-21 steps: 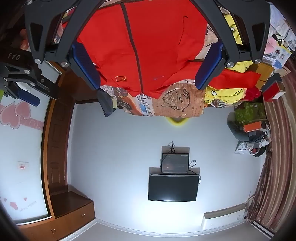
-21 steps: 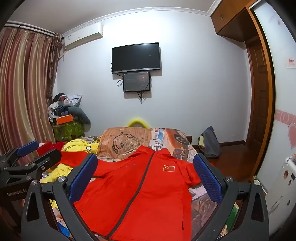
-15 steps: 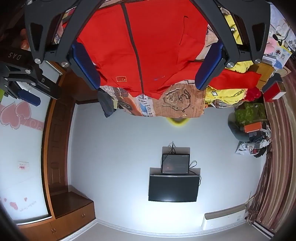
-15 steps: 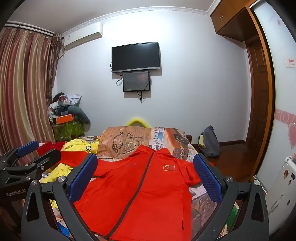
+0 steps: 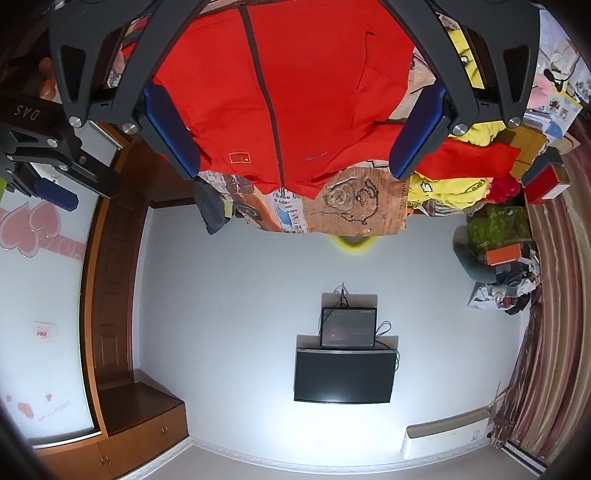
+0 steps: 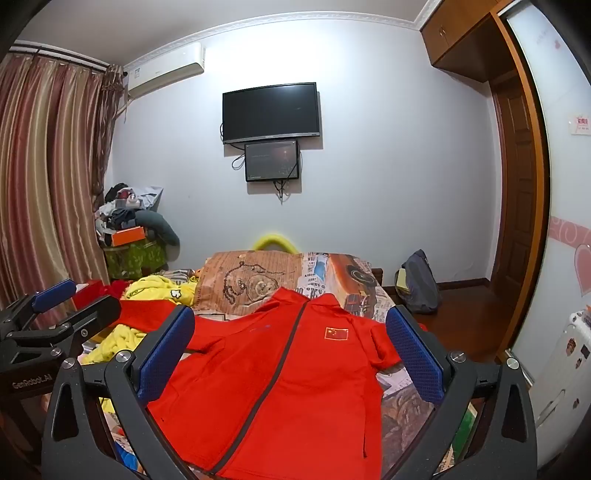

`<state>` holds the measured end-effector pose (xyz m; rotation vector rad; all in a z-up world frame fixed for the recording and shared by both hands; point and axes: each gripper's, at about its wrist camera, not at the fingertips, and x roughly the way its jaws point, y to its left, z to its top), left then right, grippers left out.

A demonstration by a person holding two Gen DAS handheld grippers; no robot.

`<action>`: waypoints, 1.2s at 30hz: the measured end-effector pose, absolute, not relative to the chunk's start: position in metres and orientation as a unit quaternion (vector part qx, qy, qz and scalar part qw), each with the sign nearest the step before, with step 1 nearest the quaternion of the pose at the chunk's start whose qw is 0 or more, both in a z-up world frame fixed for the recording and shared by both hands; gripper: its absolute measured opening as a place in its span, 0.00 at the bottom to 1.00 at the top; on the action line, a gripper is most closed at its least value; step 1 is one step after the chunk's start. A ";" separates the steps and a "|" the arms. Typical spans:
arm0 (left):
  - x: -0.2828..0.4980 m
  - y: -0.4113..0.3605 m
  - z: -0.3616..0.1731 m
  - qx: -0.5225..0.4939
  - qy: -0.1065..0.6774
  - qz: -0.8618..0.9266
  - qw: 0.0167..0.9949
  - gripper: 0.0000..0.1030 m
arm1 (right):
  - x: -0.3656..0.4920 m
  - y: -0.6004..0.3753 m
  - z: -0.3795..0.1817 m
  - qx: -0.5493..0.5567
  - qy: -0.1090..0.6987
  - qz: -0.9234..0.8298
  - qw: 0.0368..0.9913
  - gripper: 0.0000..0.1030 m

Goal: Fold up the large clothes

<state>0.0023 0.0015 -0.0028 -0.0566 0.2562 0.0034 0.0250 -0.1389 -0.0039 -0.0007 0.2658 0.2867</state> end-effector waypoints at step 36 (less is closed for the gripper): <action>0.006 0.005 -0.004 -0.026 0.138 0.003 0.990 1.00 | 0.027 -0.136 -0.008 -0.001 0.133 0.142 0.981 1.00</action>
